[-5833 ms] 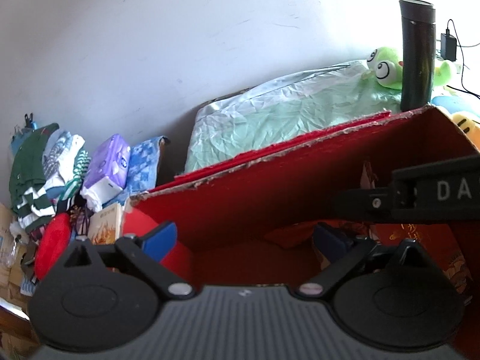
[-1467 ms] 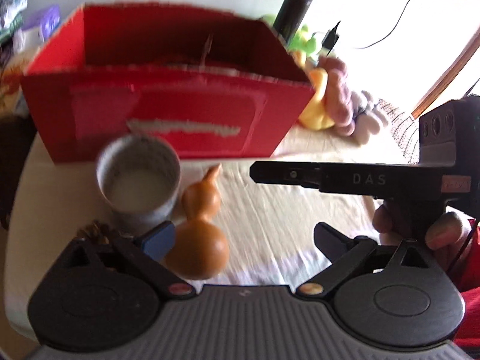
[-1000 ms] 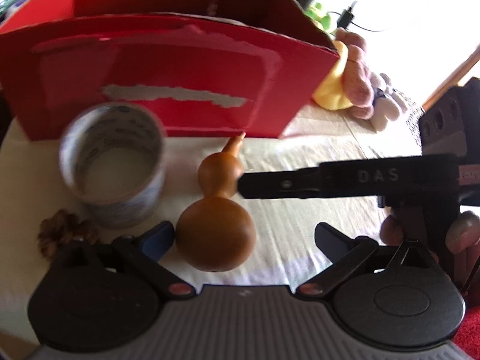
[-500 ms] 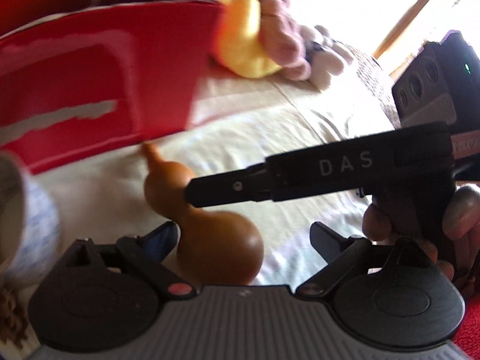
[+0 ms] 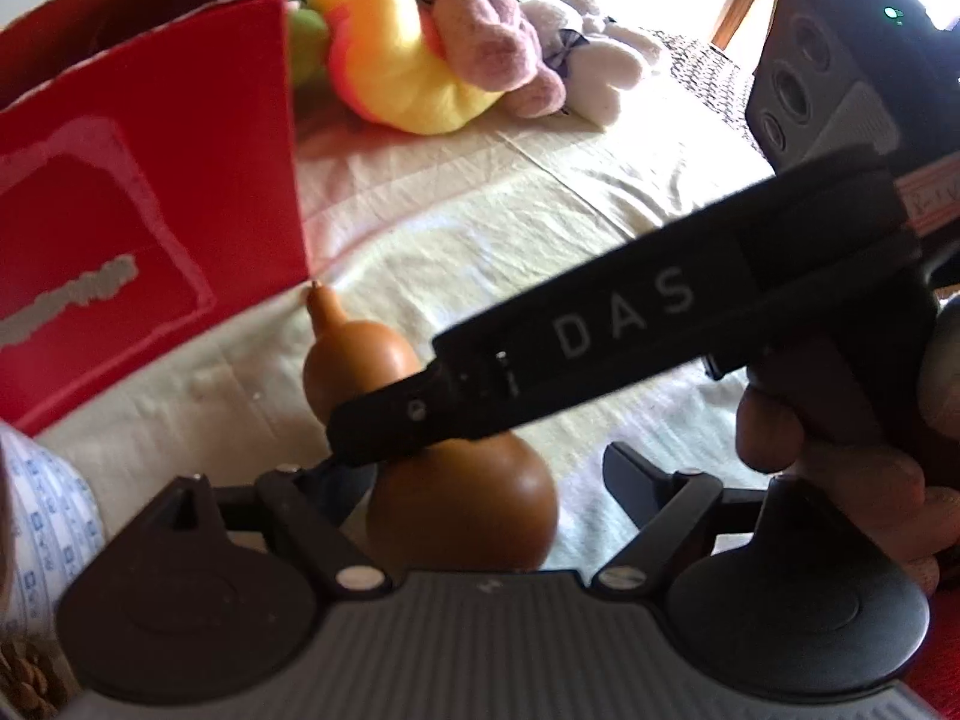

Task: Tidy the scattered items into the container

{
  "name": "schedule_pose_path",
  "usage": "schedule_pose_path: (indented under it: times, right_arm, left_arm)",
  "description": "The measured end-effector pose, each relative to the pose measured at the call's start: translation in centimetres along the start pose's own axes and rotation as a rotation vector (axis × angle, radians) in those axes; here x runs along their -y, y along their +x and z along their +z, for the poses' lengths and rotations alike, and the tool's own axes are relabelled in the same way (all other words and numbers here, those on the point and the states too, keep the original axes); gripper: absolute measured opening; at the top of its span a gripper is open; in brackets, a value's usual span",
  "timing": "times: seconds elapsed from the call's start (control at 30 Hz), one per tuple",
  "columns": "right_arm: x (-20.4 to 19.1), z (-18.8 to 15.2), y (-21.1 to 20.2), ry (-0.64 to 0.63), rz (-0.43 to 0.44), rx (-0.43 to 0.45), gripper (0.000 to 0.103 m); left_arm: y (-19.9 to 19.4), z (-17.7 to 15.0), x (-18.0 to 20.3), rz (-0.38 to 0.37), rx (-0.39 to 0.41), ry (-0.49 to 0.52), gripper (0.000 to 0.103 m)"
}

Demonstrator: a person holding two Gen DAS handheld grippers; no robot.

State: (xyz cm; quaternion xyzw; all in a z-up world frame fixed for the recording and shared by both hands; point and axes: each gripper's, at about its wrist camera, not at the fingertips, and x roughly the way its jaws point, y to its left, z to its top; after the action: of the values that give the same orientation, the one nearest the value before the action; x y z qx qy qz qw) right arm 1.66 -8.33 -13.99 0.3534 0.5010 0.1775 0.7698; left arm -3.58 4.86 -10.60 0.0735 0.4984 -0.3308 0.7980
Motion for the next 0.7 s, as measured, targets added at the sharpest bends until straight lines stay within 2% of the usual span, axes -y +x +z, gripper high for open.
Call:
schedule_pose_path:
  times: [0.17,0.3,0.37,0.47,0.7]
  right_arm:
    - [0.0,0.1,0.3,0.015,0.012,-0.019,0.035]
    - [0.2,0.2,0.3,0.030,0.015,-0.026,0.035]
    - [0.2,0.2,0.2,0.034,0.013,-0.026,0.035]
    - [0.3,0.1,-0.1,0.039,0.006,-0.019,0.035]
    - [0.2,0.0,-1.3,0.058,0.015,0.031,0.035]
  left_arm:
    - [-0.6,-0.5,-1.1,-0.007,0.028,-0.042,0.080]
    - [-1.0,-0.5,-1.8,0.001,0.041,-0.074,0.070]
    - [-1.1,-0.5,-2.0,-0.005,0.039,-0.081,0.069]
    - [-1.3,-0.5,-1.7,-0.016,0.040,-0.064,0.061]
    - [-2.1,-0.1,-0.2,0.030,0.088,0.031,0.061]
